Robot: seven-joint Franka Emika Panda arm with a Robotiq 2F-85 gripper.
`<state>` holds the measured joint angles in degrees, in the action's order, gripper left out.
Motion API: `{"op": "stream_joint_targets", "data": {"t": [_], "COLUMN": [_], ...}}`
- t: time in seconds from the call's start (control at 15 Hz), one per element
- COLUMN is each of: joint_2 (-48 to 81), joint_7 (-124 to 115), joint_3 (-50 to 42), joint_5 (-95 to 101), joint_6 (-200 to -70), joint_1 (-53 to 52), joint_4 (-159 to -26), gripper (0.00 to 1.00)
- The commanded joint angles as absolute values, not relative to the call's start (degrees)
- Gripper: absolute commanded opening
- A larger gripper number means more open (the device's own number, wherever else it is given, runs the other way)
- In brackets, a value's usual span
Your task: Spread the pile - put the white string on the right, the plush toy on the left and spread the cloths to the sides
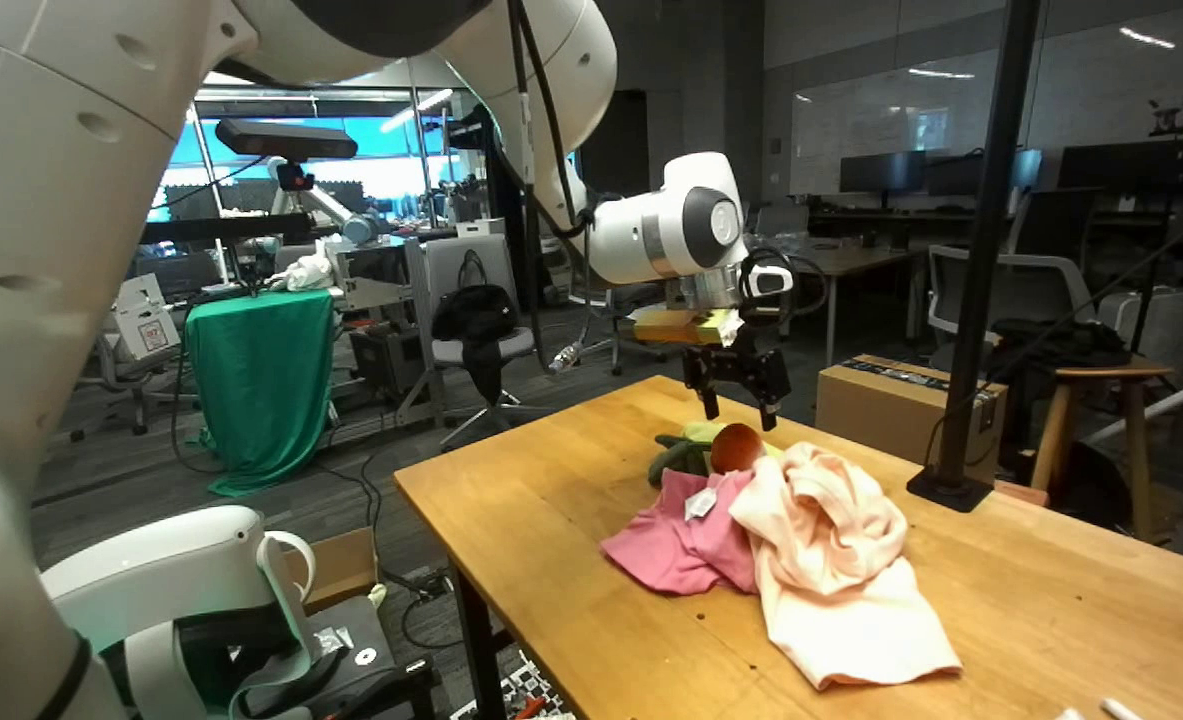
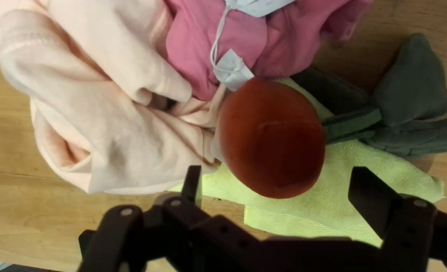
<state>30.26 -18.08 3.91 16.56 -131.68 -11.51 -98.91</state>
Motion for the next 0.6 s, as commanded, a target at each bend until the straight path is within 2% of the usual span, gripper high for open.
{"op": "stream_joint_targets", "data": {"t": [0.0,0.53], "joint_2": [32.6,34.9], "joint_7": [-16.4,-16.3], "joint_3": [3.1,1.9], "joint_5": [13.2,11.1], "joint_6": [-131.0,-131.2], "joint_1": [-11.7,-11.6], "joint_4": [-95.3,-93.9], "gripper": [1.00,1.00]}}
